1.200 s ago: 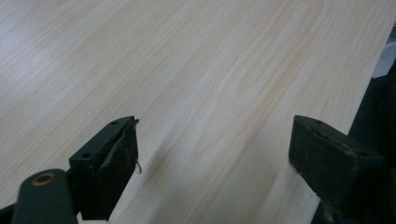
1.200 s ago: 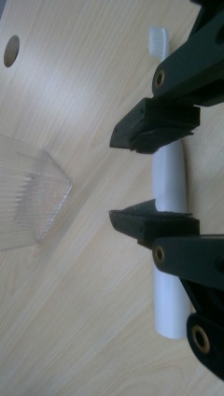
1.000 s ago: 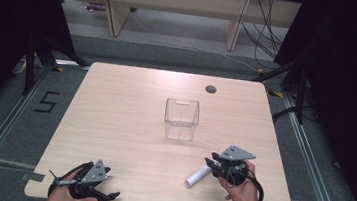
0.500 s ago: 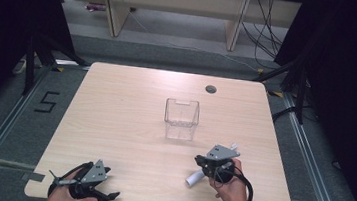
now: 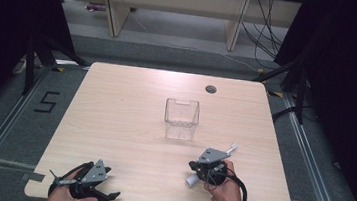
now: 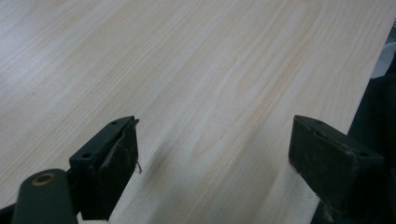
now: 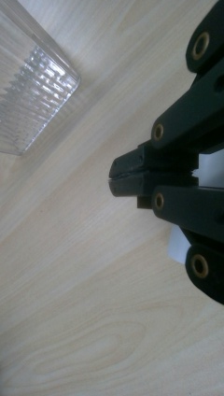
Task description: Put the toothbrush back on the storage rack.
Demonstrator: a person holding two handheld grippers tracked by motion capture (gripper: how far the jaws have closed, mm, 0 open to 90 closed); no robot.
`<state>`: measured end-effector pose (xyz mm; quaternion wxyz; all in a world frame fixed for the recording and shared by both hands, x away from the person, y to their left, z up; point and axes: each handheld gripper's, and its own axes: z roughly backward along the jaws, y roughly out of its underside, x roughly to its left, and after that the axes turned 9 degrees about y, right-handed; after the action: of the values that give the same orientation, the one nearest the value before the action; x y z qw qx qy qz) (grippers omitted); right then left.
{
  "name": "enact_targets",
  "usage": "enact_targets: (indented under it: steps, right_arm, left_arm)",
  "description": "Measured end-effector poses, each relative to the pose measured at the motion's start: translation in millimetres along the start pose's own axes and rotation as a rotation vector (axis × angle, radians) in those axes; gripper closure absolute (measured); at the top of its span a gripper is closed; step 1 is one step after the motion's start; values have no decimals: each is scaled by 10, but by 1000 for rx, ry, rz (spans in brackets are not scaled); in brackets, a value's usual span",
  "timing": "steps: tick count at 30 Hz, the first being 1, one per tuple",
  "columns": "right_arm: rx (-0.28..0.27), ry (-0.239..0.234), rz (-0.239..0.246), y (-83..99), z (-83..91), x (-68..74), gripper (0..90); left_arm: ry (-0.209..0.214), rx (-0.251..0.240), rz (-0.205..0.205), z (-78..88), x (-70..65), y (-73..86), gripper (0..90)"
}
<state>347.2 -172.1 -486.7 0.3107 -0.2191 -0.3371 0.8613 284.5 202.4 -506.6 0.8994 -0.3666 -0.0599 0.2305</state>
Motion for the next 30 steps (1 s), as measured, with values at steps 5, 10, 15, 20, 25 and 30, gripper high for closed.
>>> enact_targets:
  steps: [5,10,15,20,25,30]
  right_arm:
    - [29,-41,15,1,-17,20,900]
    - [32,-46,5,17,-3,82,900]
    - [48,-54,21,29,-16,86,900]
    - [60,-73,15,63,-13,92,900]
    - [65,-80,33,104,10,77,900]
    - [88,-85,15,161,67,76,900]
  left_arm:
    - [4,-9,8,-3,-2,7,154]
    - [1,-6,7,0,-3,3,154]
    - [8,-13,5,-2,-4,3,154]
    - [3,-11,6,4,-4,4,154]
    - [4,-7,0,6,-5,-3,154]
    - [3,-7,3,0,-2,0,154]
